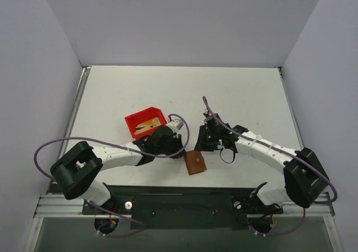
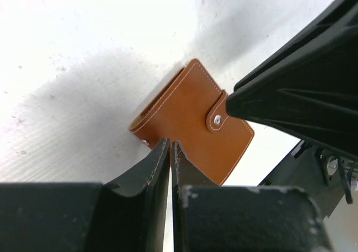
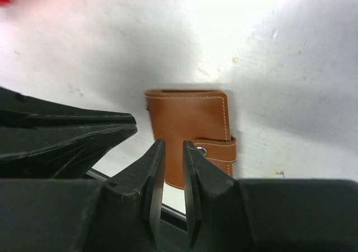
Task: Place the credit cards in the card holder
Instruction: Close the card holder at the center of the board, then reset both arms
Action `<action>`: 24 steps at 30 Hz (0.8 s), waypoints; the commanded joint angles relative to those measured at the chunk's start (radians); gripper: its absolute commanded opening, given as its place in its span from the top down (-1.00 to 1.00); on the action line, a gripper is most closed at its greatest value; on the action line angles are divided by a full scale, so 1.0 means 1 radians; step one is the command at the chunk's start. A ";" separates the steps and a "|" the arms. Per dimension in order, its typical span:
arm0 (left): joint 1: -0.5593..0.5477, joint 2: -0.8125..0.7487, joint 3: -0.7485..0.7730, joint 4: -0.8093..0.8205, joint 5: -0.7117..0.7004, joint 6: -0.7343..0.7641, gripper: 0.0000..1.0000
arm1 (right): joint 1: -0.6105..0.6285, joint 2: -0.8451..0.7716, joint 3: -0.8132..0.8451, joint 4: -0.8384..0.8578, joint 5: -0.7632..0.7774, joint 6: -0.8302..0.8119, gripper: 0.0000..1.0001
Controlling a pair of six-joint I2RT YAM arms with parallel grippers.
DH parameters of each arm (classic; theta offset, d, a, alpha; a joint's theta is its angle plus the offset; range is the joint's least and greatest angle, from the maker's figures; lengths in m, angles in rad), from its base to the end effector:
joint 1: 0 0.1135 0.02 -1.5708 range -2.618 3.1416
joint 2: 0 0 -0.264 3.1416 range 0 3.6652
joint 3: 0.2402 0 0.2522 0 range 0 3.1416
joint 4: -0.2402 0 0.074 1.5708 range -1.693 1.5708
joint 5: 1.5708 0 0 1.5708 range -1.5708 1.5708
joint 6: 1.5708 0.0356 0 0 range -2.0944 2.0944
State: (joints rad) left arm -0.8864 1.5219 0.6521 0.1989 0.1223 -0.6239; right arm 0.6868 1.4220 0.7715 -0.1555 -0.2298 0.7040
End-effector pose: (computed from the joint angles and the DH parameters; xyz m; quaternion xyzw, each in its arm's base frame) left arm 0.1841 -0.2325 0.1607 0.1440 0.8876 -0.3376 0.2784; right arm 0.2171 0.1885 0.1956 -0.0348 0.9220 0.3192 0.2165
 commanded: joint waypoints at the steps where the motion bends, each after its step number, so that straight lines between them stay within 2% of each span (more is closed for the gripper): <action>1: 0.029 -0.086 0.057 -0.061 -0.062 0.023 0.70 | -0.010 -0.121 -0.009 0.053 0.113 -0.020 0.67; 5: 0.052 -0.141 0.061 -0.120 -0.093 0.038 0.69 | -0.020 -0.230 -0.069 0.051 0.187 -0.024 0.63; 8: 0.056 -0.204 0.079 -0.188 -0.180 0.053 0.68 | -0.020 -0.337 -0.124 0.048 0.257 -0.040 0.62; 11: 0.066 -0.262 0.095 -0.298 -0.288 0.062 0.55 | -0.023 -0.429 -0.162 0.042 0.317 -0.055 0.58; 13: 0.073 -0.310 0.104 -0.344 -0.340 0.066 0.42 | -0.023 -0.491 -0.178 0.028 0.349 -0.070 0.47; 15: 0.084 -0.347 0.112 -0.389 -0.380 0.073 0.26 | -0.026 -0.549 -0.179 0.004 0.383 -0.093 0.27; 16: 0.087 -0.373 0.118 -0.401 -0.392 0.075 0.22 | -0.024 -0.558 -0.173 -0.019 0.395 -0.100 0.08; 17: 0.092 -0.381 0.124 -0.429 -0.412 0.078 0.14 | -0.026 -0.572 -0.166 -0.033 0.417 -0.104 0.03; 18: 0.093 -0.403 0.126 -0.453 -0.420 0.078 -0.01 | -0.026 -0.577 -0.161 -0.056 0.434 -0.107 -0.06; 19: 0.096 -0.413 0.135 -0.466 -0.437 0.079 -0.07 | -0.024 -0.586 -0.155 -0.067 0.438 -0.112 -0.11; 20: 0.098 -0.430 0.136 -0.492 -0.446 0.078 -0.14 | -0.026 -0.589 -0.153 -0.079 0.448 -0.112 -0.27; 21: 0.099 -0.437 0.138 -0.501 -0.466 0.075 -0.25 | -0.026 -0.598 -0.153 -0.082 0.454 -0.112 -0.33; 22: 0.099 -0.457 0.141 -0.522 -0.490 0.072 -0.44 | -0.026 -0.601 -0.153 -0.088 0.466 -0.110 -0.55; 23: 0.099 -0.474 0.144 -0.532 -0.500 0.061 -0.50 | -0.026 -0.601 -0.153 -0.096 0.474 -0.107 -0.80; 24: 0.101 -0.480 0.146 -0.556 -0.527 0.049 -0.57 | -0.026 -0.600 -0.150 -0.102 0.489 -0.101 -0.84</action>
State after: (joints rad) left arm -0.7921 1.0943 0.7509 -0.2508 -0.2913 -0.5606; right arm 0.6670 0.8330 0.5964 -0.1982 0.1673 0.6151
